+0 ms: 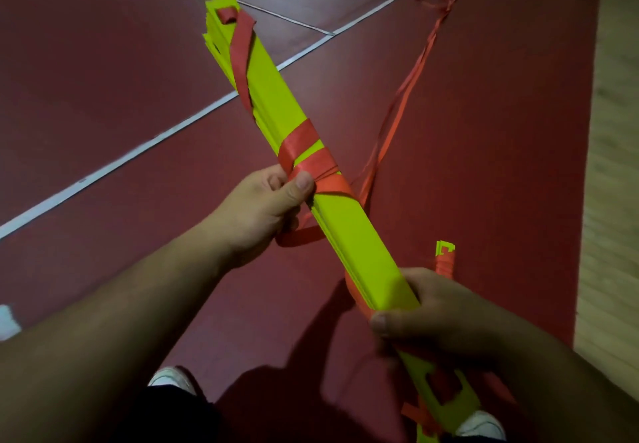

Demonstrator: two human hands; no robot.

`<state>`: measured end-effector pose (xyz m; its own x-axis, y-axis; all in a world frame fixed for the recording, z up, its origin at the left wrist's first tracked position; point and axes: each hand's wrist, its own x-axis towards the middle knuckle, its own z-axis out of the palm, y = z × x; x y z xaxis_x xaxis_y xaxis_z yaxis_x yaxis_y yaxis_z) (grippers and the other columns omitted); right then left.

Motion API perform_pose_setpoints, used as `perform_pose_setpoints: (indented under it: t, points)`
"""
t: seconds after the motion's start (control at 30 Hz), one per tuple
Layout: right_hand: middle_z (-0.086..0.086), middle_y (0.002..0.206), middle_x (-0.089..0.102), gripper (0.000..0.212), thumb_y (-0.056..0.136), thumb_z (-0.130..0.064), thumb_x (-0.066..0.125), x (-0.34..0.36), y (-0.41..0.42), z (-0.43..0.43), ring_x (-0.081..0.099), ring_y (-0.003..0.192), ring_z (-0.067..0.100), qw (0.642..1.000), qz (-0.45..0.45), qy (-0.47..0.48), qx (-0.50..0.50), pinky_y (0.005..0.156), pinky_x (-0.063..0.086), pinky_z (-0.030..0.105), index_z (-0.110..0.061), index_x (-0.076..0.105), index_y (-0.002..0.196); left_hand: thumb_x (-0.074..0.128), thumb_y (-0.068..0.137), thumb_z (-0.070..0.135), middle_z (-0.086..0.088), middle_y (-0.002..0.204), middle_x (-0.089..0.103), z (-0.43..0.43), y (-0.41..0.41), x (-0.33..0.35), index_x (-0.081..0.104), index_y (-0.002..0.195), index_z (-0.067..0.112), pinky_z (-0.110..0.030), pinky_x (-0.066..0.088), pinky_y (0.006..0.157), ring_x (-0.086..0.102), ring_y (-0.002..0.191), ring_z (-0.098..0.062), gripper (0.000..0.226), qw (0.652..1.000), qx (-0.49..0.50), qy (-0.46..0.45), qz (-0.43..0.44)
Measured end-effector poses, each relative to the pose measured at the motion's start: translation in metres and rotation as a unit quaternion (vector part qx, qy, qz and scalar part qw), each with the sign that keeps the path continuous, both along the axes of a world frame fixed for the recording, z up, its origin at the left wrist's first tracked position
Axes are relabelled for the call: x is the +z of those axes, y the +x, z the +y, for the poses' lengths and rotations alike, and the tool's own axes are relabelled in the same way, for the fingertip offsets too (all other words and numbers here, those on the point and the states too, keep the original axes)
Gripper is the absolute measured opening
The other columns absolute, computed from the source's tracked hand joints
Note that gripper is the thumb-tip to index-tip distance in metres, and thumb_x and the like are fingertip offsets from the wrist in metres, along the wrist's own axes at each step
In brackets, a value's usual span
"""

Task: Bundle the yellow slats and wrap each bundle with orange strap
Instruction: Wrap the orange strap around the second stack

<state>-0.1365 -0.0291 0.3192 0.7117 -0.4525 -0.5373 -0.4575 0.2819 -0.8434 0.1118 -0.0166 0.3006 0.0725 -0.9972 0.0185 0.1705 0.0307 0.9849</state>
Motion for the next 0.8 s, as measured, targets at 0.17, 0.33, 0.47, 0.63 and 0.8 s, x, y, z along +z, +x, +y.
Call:
perform_pose_setpoints:
  t: [0.17, 0.33, 0.47, 0.63, 0.8]
  points:
    - [-0.010, 0.084, 0.062, 0.054, 0.064, -0.054, 0.082, -0.013, 0.010, -0.003, 0.059, 0.074, 0.005, 0.909, 0.207, -0.355, -0.074, 0.064, 0.045, 0.028, -0.034, 0.052, 0.105, 0.060, 0.095, 0.023, 0.012, 0.044, 0.049, 0.000, -0.032, 0.005, 0.056, 0.074, 0.017, -0.016, 0.033, 0.043, 0.042, 0.039, 0.002, 0.022, 0.993, 0.104, 0.012, -0.057]
    - [-0.005, 0.080, 0.050, 0.054, 0.065, -0.053, 0.079, -0.024, 0.024, 0.008, 0.059, 0.087, 0.031, 0.806, 0.246, -0.508, -0.177, 0.064, 0.035, 0.033, -0.025, 0.045, 0.098, 0.062, 0.093, 0.023, 0.014, 0.053, 0.057, 0.001, -0.050, 0.017, 0.060, 0.081, 0.016, -0.013, 0.037, 0.046, 0.046, 0.043, 0.002, 0.014, 0.993, 0.100, -0.017, -0.061]
    - [-0.004, 0.064, 0.047, 0.045, 0.062, -0.041, 0.075, -0.023, 0.016, 0.002, 0.042, 0.063, 0.027, 0.807, 0.210, -0.509, -0.216, 0.057, 0.031, 0.033, -0.020, 0.038, 0.075, 0.075, 0.085, 0.020, -0.014, 0.084, 0.062, -0.006, -0.026, 0.020, 0.062, 0.103, 0.003, -0.021, 0.049, 0.051, 0.057, 0.059, -0.013, 0.029, 0.990, 0.053, -0.019, -0.126]
    - [-0.003, 0.061, 0.052, 0.036, 0.055, -0.045, 0.068, -0.023, 0.013, 0.000, 0.047, 0.060, 0.020, 0.840, 0.205, -0.451, -0.223, 0.053, 0.031, 0.031, -0.020, 0.046, 0.069, 0.072, 0.085, 0.039, 0.000, 0.063, 0.068, -0.006, -0.010, 0.003, 0.062, 0.074, 0.014, -0.025, 0.050, 0.061, 0.062, 0.058, -0.009, 0.029, 0.962, 0.026, -0.004, -0.272]
    - [-0.004, 0.059, 0.052, 0.033, 0.058, -0.038, 0.074, -0.019, 0.011, -0.002, 0.048, 0.056, 0.011, 0.847, 0.203, -0.443, -0.213, 0.048, 0.029, 0.025, -0.021, 0.048, 0.069, 0.047, 0.097, 0.030, -0.011, 0.079, 0.069, 0.000, -0.010, 0.004, 0.061, 0.088, -0.003, -0.031, 0.051, 0.083, 0.065, 0.081, -0.021, 0.037, 0.991, -0.077, 0.001, -0.113]
